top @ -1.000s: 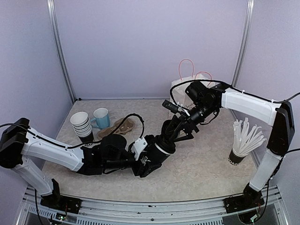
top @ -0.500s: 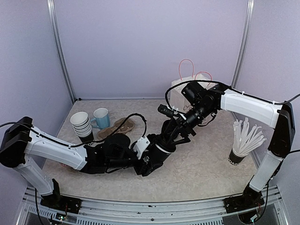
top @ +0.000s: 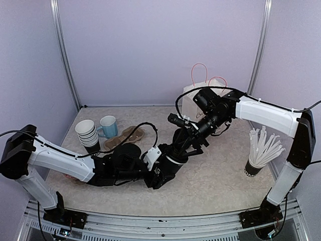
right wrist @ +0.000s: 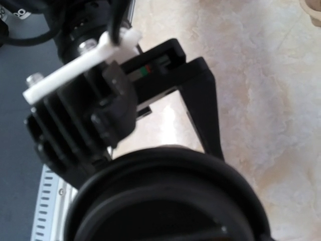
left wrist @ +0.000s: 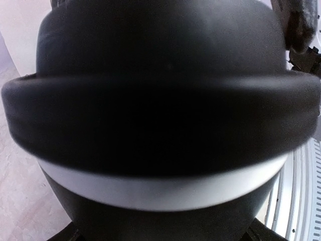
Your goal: Pack the takeout coffee
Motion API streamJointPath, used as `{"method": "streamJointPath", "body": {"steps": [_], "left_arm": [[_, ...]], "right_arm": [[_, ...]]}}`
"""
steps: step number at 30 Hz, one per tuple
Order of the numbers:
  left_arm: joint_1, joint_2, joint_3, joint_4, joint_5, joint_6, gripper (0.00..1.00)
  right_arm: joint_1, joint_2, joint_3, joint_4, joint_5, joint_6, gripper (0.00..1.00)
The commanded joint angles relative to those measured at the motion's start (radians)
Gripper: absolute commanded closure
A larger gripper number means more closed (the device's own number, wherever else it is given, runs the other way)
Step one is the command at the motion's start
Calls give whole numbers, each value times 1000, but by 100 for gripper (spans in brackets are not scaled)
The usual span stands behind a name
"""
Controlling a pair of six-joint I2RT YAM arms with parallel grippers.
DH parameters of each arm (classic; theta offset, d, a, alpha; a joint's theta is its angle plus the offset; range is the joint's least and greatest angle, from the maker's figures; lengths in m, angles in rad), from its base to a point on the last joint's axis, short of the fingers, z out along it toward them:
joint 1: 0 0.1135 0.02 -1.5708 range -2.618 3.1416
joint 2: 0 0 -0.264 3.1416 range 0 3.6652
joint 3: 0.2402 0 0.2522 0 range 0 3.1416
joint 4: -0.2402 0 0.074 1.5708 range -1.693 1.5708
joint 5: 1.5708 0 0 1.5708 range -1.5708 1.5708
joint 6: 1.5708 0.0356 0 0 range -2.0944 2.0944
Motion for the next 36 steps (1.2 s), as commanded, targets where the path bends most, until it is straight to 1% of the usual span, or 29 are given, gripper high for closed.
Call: {"method": "streamJointPath", "body": {"steps": [1,3,7,9,13,16,19,23,25,26,30,34,36], "left_arm": [[20,6,37,59,-23,-36,25],[22,4,37,62,-30,-42,25],[21,9,30,52,-97,-56,20],[21,9,25,40,-152,-72,13],[14,6,3,13,-240,-81,2],[2,-12,-31,0,-278,-85,1],[-17,-41,-61,-63,-351,-119,1],[-42,-92,-120,-135,-428,-195,1],[-62,-121,-142,-163,-503,-258,1],[-69,-129,-149,-168,-519,-276,1],[-112,-160,-149,-200,-588,-330,1],[-129,-131,-89,-363,-711,-431,1],[-146,-124,-86,-381,-764,-466,1]], "right_arm": [[27,-16,-17,-3,29,26,22],[26,-12,-14,12,71,40,25],[27,-7,-5,20,85,50,30],[27,-4,1,24,92,57,31],[26,21,30,31,162,63,34],[25,65,101,26,209,72,35],[27,126,199,14,292,89,36],[27,217,323,6,410,111,37],[25,259,381,5,453,118,37],[25,281,408,6,472,122,37],[21,383,559,-16,526,138,37],[16,453,640,-10,573,153,36],[13,484,662,-5,585,157,35]]}}
